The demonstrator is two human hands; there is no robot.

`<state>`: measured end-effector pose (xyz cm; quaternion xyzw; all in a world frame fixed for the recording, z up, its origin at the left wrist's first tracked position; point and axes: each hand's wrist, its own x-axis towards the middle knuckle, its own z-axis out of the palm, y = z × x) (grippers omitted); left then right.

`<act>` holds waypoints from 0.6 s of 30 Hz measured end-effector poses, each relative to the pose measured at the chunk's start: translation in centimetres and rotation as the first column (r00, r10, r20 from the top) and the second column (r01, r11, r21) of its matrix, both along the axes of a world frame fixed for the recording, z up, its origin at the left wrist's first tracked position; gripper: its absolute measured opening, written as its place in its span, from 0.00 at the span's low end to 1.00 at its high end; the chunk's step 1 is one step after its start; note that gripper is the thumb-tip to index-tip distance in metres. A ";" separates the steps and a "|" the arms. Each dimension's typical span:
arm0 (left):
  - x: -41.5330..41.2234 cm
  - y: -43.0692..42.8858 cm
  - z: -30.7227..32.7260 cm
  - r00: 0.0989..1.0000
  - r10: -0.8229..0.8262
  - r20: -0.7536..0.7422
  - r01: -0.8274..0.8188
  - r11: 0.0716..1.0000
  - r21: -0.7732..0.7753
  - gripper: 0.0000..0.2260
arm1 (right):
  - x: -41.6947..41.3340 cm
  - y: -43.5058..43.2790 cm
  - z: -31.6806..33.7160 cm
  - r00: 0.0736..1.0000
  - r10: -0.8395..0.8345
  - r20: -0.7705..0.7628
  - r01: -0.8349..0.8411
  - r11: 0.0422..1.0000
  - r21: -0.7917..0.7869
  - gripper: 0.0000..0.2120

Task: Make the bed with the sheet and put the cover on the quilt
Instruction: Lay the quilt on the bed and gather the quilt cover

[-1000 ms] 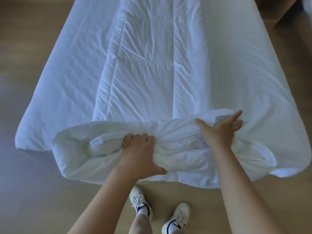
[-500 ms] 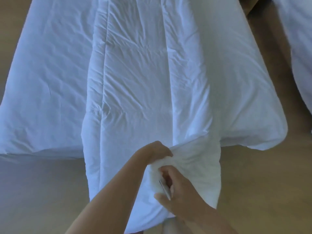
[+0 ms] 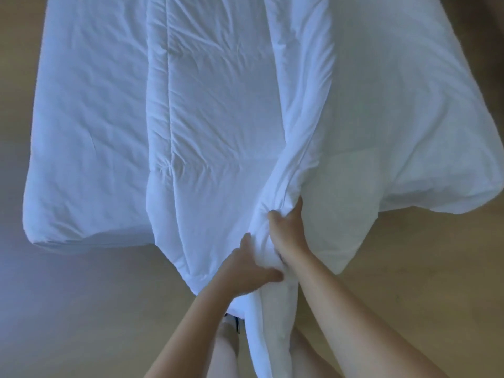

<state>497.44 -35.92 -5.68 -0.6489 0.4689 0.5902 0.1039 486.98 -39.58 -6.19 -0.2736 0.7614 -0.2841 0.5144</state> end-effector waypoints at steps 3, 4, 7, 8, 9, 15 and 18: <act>0.9 -1.2 -1.5 0.989 0.114 -0.093 -0.121 0.989 -0.081 0.37 | 1.9 -0.8 0.4 0.996 0.070 0.046 -0.068 0.996 -0.052 0.32; 1.5 -1.2 -1.4 0.983 0.154 -0.096 -0.167 0.976 -0.138 0.29 | 2.6 -1.4 0.3 0.995 0.084 0.044 -0.082 0.995 -0.054 0.32; 5.4 -1.4 -0.7 0.948 0.289 -0.133 -0.317 0.896 -0.311 0.08 | 6.7 -2.8 0.5 0.994 0.112 0.005 -0.111 0.991 -0.069 0.30; 7.3 -1.7 -0.7 0.934 0.321 -0.157 -0.356 0.867 -0.349 0.06 | 9.0 -3.1 0.7 0.992 0.124 -0.008 -0.124 0.988 -0.088 0.29; 9.6 -1.9 -0.7 0.922 0.347 -0.171 -0.387 0.844 -0.371 0.04 | 11.6 -3.4 0.7 0.991 0.134 -0.015 -0.134 0.985 -0.107 0.28; 31.9 -2.9 0.6 0.854 0.505 -0.126 -0.484 0.684 -0.545 0.02 | 35.5 -5.4 3.0 0.980 0.176 -0.097 -0.194 0.956 -0.221 0.31; 46.5 -0.8 2.5 0.734 0.679 -0.021 -0.528 0.551 -0.646 0.05 | 51.3 -5.0 4.4 0.893 0.450 -0.023 -0.443 0.869 -0.221 0.28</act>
